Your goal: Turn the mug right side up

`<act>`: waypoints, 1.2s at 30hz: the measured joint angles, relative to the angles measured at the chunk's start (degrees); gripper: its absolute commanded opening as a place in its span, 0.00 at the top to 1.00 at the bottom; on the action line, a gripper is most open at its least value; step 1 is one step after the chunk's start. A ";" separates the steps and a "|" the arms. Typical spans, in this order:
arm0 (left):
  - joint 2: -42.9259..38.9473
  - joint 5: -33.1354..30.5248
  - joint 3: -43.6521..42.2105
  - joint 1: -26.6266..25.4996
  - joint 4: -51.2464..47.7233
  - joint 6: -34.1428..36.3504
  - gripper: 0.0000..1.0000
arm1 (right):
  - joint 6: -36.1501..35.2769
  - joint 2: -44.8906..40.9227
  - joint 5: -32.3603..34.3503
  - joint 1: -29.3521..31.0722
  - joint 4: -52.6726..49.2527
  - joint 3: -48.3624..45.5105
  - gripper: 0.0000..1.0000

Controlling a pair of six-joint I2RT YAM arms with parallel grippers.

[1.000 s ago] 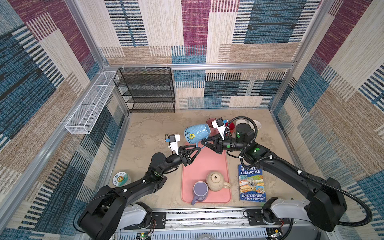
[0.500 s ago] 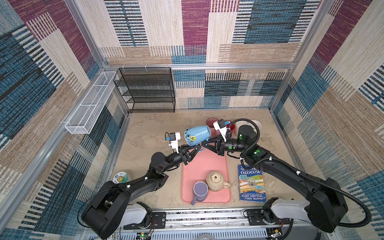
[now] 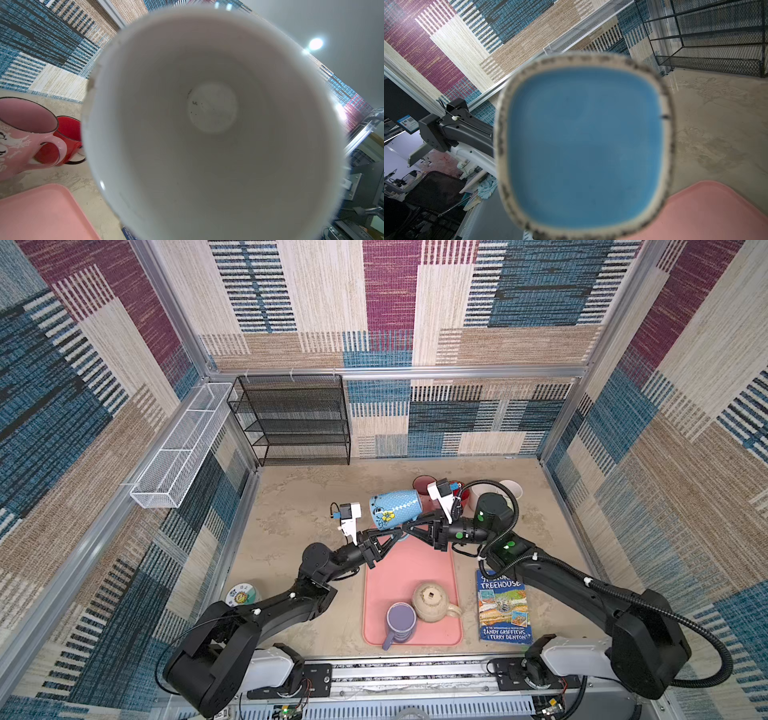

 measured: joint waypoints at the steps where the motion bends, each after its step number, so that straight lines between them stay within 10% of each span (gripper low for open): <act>1: -0.09 0.17 0.00 0.02 -0.02 -0.02 1.00 | 0.07 0.11 -0.02 0.00 0.20 -0.04 1.00; 4: -0.35 -0.07 -0.13 0.02 -0.46 0.00 1.00 | -0.04 0.28 -0.15 0.02 0.55 -0.13 1.00; 12: -3.48 -3.04 -2.05 0.37 -2.67 0.72 1.00 | -2.25 0.52 -0.37 -0.04 -3.32 -0.22 0.45; 16: -6.51 -5.84 -2.86 0.68 -6.67 2.86 1.00 | -2.91 0.52 -0.28 -0.72 -4.81 -1.11 0.33; 36: -9.90 -25.66 25.51 0.76 -77.15 22.34 1.00 | -8.44 -6.78 19.54 -1.44 -19.47 -4.68 0.27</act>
